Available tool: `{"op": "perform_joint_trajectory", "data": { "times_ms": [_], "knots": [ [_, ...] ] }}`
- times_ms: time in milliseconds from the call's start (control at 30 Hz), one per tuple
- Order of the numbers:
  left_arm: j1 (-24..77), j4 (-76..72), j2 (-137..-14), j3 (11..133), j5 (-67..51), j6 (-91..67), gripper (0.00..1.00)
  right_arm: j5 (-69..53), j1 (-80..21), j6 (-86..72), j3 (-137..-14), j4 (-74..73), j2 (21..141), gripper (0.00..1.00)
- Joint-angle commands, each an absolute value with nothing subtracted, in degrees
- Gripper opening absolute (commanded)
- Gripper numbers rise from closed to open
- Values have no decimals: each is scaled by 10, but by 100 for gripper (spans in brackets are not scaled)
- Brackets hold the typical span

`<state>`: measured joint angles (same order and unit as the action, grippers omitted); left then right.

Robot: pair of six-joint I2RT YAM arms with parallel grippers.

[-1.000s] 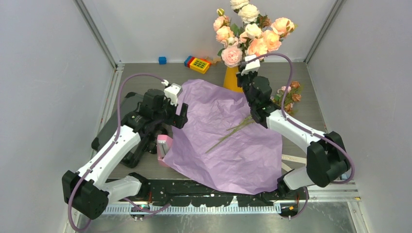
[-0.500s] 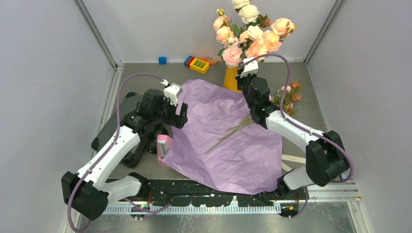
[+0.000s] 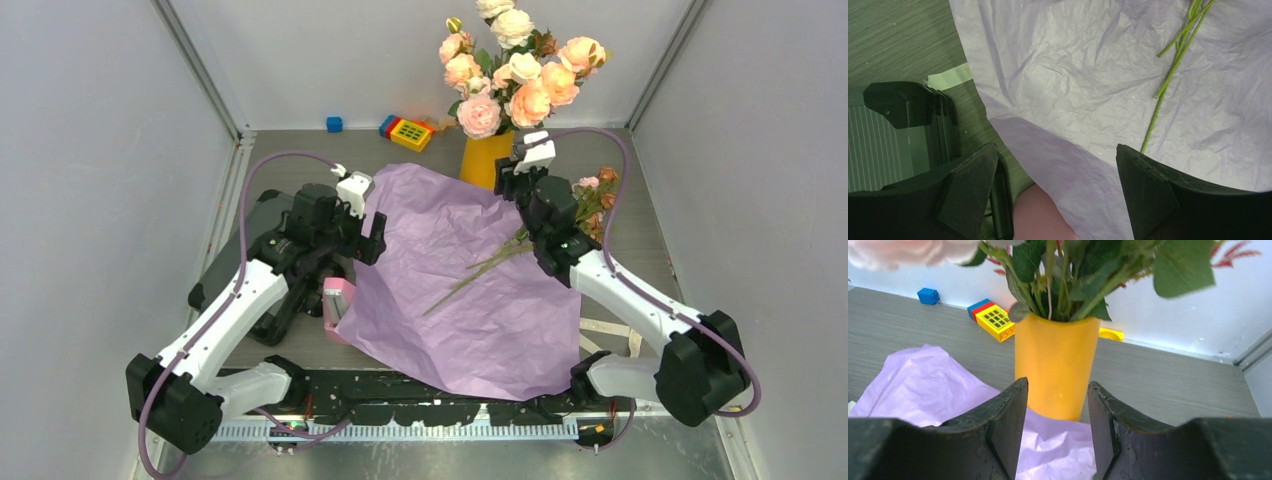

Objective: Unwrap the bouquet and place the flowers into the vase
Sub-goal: Insert the fake flower into the vase.

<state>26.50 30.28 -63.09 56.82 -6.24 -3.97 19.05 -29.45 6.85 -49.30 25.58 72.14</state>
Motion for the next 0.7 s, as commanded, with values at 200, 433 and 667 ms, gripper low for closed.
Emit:
{"op": "perform_joint_trajectory", "data": {
  "times_ms": [200, 433, 667],
  "knots": [
    [263, 287, -611, 577, -65, -38, 91, 231, -291, -49, -458, 27, 569, 55],
    [262, 287, -608, 577, -68, -40, 91, 228, -231, -263, -434, -122, 507, 56],
    [262, 287, -600, 577, -67, -40, 91, 201, -107, -423, -398, -206, 516, 55]
  ]
}}
